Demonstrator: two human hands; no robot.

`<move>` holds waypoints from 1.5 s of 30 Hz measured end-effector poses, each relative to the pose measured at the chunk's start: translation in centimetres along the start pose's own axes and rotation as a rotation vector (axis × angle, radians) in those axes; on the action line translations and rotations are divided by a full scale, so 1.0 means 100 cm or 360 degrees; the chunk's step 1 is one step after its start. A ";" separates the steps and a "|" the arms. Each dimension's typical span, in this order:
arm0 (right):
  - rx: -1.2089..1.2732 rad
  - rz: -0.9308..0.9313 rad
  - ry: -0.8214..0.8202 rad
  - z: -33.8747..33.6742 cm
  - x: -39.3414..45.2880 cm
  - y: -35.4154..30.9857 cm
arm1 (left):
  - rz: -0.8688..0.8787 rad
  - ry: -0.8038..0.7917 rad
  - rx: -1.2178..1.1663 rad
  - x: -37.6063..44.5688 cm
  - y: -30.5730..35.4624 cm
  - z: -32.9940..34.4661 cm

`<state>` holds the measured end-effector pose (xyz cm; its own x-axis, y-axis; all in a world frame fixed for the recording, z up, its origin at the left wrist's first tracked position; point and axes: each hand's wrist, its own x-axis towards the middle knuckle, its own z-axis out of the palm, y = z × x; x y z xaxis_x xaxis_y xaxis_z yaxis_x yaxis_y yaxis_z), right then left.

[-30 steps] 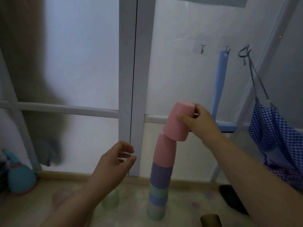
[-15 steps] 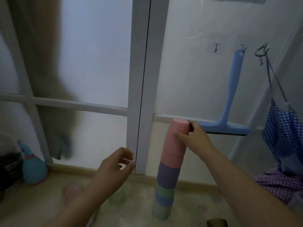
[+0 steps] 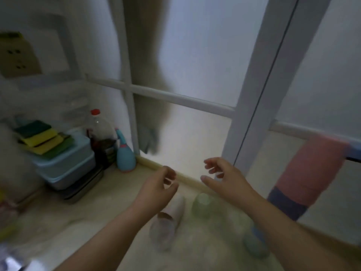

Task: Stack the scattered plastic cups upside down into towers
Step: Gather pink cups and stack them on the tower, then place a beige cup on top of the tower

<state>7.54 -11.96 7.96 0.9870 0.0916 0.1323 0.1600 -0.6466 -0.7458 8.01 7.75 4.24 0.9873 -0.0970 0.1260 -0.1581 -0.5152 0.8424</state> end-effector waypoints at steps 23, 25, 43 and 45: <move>0.0498 0.1578 -0.0409 0.188 0.052 0.099 | -0.0688 -0.0641 0.0144 0.039 -0.153 0.040; 0.0554 0.1527 -0.0365 0.186 0.054 0.098 | -0.0656 -0.0564 0.0088 0.039 -0.150 0.037; 0.0334 0.0172 0.0730 -0.104 -0.007 -0.069 | 0.0250 -0.0182 -0.0281 0.046 0.022 -0.011; 0.0187 0.0140 0.0874 -0.140 -0.025 -0.076 | 0.0322 -0.0193 -0.0235 0.042 0.039 -0.001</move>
<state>3.61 -17.92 22.46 0.8478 -0.3866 0.3629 0.1092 -0.5424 -0.8330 11.48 5.37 8.11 0.9253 -0.2908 0.2433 -0.3388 -0.3461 0.8749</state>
